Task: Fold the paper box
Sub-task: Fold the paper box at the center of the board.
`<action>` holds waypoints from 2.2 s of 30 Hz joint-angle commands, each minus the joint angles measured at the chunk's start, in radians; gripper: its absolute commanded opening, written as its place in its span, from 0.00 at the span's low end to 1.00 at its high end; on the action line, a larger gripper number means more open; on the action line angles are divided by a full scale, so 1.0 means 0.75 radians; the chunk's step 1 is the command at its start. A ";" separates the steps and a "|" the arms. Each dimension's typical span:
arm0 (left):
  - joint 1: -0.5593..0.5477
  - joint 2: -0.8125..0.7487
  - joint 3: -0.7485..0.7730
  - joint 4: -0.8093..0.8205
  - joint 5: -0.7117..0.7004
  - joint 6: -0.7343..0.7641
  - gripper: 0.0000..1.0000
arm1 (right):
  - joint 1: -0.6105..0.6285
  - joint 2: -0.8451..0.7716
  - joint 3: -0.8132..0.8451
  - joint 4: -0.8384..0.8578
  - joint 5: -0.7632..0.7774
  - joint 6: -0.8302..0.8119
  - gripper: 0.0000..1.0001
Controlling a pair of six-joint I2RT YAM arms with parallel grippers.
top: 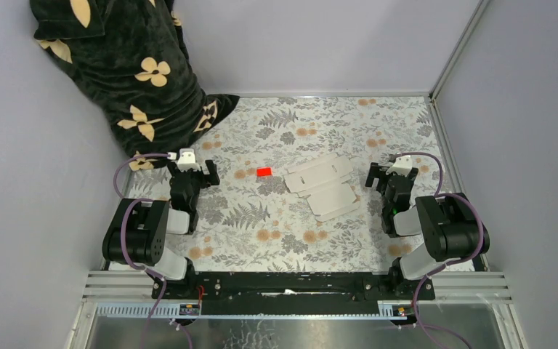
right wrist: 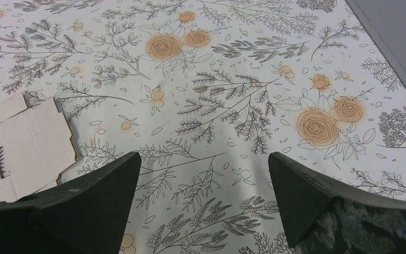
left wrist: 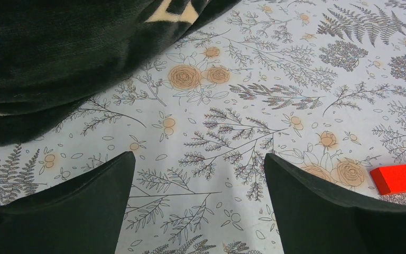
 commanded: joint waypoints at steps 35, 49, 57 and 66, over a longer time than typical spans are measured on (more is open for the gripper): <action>-0.509 -0.031 1.466 -1.558 0.033 -0.613 0.99 | -0.043 -0.183 0.966 -1.501 -0.665 0.586 1.00; -0.484 0.003 1.044 -1.333 0.403 -0.984 0.99 | -0.043 0.047 1.028 -1.642 -0.735 0.433 0.77; -0.562 -0.012 0.834 -1.238 0.427 -0.972 0.99 | -0.043 0.137 1.018 -1.613 -0.772 0.415 0.70; -0.644 -0.011 0.750 -1.275 0.211 -0.960 0.99 | -0.043 0.226 1.068 -1.608 -0.778 0.403 0.68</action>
